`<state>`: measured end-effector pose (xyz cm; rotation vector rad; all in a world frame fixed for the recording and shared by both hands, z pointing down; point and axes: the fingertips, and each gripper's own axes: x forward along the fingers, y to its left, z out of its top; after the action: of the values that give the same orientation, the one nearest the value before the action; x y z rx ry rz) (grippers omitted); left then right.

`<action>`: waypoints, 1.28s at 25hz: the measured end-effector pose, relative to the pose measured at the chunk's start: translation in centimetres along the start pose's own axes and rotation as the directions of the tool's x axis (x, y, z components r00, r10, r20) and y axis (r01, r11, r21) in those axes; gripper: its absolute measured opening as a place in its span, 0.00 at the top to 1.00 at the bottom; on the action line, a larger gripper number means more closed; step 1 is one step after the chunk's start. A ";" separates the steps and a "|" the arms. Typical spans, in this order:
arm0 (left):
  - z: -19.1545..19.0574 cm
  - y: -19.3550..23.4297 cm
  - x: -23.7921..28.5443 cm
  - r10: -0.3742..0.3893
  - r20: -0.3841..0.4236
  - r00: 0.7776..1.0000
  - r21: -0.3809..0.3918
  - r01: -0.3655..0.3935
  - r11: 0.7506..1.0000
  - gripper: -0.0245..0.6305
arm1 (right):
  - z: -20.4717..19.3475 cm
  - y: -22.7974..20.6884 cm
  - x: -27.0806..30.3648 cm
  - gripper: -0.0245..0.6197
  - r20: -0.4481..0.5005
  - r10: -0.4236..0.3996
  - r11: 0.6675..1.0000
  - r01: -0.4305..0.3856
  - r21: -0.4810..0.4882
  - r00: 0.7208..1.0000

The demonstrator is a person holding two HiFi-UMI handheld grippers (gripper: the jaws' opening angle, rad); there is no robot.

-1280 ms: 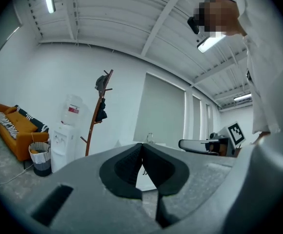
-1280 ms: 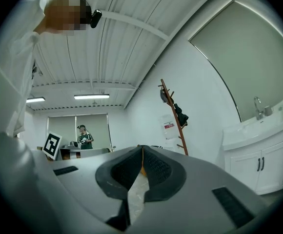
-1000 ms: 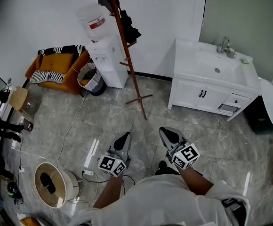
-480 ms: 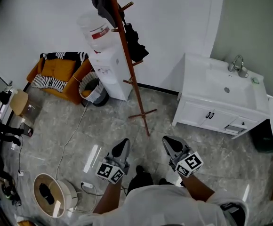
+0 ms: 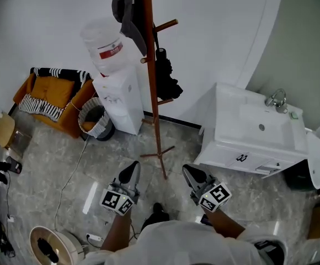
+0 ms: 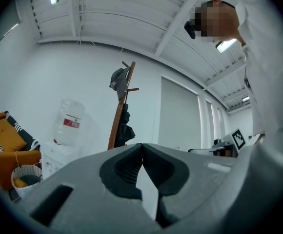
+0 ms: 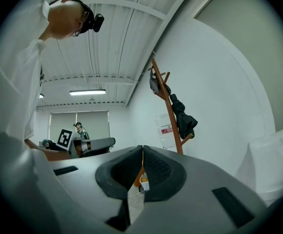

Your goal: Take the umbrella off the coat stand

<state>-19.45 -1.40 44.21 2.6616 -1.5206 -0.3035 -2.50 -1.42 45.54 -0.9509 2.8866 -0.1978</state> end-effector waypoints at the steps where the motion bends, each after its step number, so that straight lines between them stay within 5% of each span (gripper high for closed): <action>1: 0.6 1.1 0.7 -0.011 0.006 1.000 0.004 0.011 1.000 0.94 | 0.5 -0.4 1.1 0.94 0.005 -0.002 1.000 0.002 -0.012 1.000; 8: 3.2 6.8 5.2 -0.064 0.044 0.997 0.012 0.064 0.998 0.94 | 2.8 -4.1 7.0 0.94 0.041 -0.064 0.998 0.064 -0.023 0.997; 16: 4.0 10.7 11.1 -0.034 0.054 0.998 0.056 0.031 0.998 0.94 | 5.4 -9.9 10.8 0.94 0.069 -0.012 0.995 0.019 -0.097 0.998; 26: 6.0 13.7 18.4 0.116 0.051 0.992 0.072 -0.120 0.990 0.94 | 13.1 -19.1 15.4 0.93 0.140 0.231 0.965 -0.208 -0.162 0.963; 32: 7.1 14.7 21.1 0.165 0.031 0.986 0.131 -0.168 0.977 0.94 | 15.4 -23.0 19.2 0.73 0.066 0.396 0.909 -0.380 -0.171 0.916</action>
<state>-22.87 -26.67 36.52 2.6107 -1.8172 -0.2270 -2.42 -32.65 32.87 -0.3670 2.9513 0.1048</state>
